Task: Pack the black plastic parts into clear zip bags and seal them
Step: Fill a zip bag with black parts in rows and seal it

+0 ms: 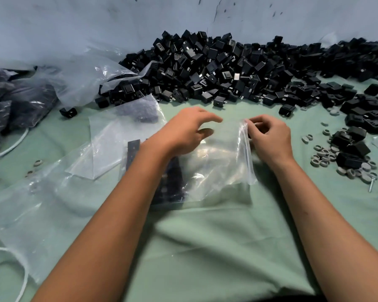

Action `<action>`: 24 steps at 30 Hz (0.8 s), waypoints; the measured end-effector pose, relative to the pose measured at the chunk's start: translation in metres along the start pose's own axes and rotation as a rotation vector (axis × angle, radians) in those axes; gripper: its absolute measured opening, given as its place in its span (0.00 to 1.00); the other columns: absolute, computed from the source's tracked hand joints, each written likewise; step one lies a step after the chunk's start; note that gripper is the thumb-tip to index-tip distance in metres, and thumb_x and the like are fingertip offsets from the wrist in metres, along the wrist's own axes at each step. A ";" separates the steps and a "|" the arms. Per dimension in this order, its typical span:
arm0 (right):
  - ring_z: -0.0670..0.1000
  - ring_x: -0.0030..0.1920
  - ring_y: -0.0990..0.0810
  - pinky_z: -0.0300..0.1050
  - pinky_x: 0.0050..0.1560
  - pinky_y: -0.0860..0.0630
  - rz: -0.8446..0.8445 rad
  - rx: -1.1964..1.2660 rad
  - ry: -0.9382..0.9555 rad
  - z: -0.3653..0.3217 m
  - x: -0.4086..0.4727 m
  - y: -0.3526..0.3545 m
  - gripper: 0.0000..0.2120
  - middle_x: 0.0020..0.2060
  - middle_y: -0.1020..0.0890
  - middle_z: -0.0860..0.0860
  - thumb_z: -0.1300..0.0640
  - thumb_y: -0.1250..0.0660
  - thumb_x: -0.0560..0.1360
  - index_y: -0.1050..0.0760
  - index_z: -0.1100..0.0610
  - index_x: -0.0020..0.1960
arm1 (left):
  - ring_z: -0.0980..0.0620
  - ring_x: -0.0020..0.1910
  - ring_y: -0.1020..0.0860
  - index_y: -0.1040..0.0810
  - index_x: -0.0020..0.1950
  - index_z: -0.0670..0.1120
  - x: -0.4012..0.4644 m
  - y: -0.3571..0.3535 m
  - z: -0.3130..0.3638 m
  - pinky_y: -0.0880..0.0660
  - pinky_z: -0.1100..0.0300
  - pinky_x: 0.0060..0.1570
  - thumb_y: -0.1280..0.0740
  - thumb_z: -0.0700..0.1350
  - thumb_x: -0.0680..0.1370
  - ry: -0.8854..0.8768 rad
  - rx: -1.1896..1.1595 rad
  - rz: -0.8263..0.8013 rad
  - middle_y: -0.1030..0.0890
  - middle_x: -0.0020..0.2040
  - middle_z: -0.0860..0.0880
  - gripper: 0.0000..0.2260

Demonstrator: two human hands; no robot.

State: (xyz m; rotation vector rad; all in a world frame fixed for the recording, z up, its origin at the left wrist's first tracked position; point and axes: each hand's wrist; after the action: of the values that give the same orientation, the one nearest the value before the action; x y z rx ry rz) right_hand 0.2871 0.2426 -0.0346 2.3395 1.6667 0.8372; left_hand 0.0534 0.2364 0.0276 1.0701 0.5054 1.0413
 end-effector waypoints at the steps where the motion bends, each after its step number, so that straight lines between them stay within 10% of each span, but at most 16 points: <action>1: 0.46 0.36 0.18 0.44 0.40 0.21 -0.051 0.086 -0.030 -0.001 -0.002 0.001 0.06 0.38 0.15 0.47 0.50 0.26 0.77 0.16 0.53 0.48 | 0.50 0.70 0.29 0.24 0.73 0.54 0.007 -0.002 0.008 0.34 0.53 0.72 0.32 0.42 0.82 -0.059 -0.024 -0.021 0.25 0.70 0.49 0.19; 6: 0.46 0.27 0.27 0.39 0.30 0.28 -0.317 0.413 -0.041 0.003 -0.007 0.009 0.08 0.39 0.16 0.54 0.68 0.30 0.77 0.18 0.55 0.49 | 0.46 0.66 0.28 0.21 0.71 0.51 0.024 -0.020 0.022 0.33 0.51 0.68 0.27 0.35 0.77 -0.201 -0.027 -0.063 0.23 0.65 0.44 0.24; 15: 0.52 0.39 0.18 0.39 0.32 0.24 -0.771 0.473 -0.059 -0.008 -0.007 0.020 0.17 0.52 0.13 0.58 0.60 0.23 0.71 0.16 0.53 0.59 | 0.54 0.52 0.25 0.12 0.48 0.49 0.019 0.003 0.000 0.29 0.61 0.51 0.20 0.44 0.71 -0.181 -0.056 0.134 0.18 0.54 0.48 0.07; 19: 0.74 0.53 0.18 0.69 0.55 0.19 -0.839 0.481 -0.007 -0.017 -0.013 0.011 0.15 0.52 0.15 0.66 0.61 0.23 0.72 0.17 0.60 0.59 | 0.48 0.41 0.22 0.11 0.48 0.48 0.015 0.010 -0.002 0.24 0.54 0.42 0.19 0.41 0.70 -0.104 -0.159 0.083 0.18 0.44 0.47 0.08; 24: 0.58 0.43 0.14 0.53 0.45 0.17 -0.810 0.426 -0.042 -0.027 -0.018 0.005 0.12 0.46 0.14 0.66 0.59 0.22 0.71 0.18 0.63 0.51 | 0.47 0.35 0.20 0.12 0.47 0.44 0.013 0.014 -0.001 0.19 0.48 0.41 0.23 0.35 0.72 -0.089 -0.279 0.040 0.16 0.39 0.40 0.07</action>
State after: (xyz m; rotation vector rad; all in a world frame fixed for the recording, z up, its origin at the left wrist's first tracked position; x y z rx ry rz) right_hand 0.2731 0.2193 -0.0158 1.5547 2.6526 0.2815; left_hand 0.0518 0.2496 0.0414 0.8764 0.2581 1.0601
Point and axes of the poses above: each hand's wrist, its own x-axis towards the middle knuckle, its own y-axis out of the back of the hand, z = x × y
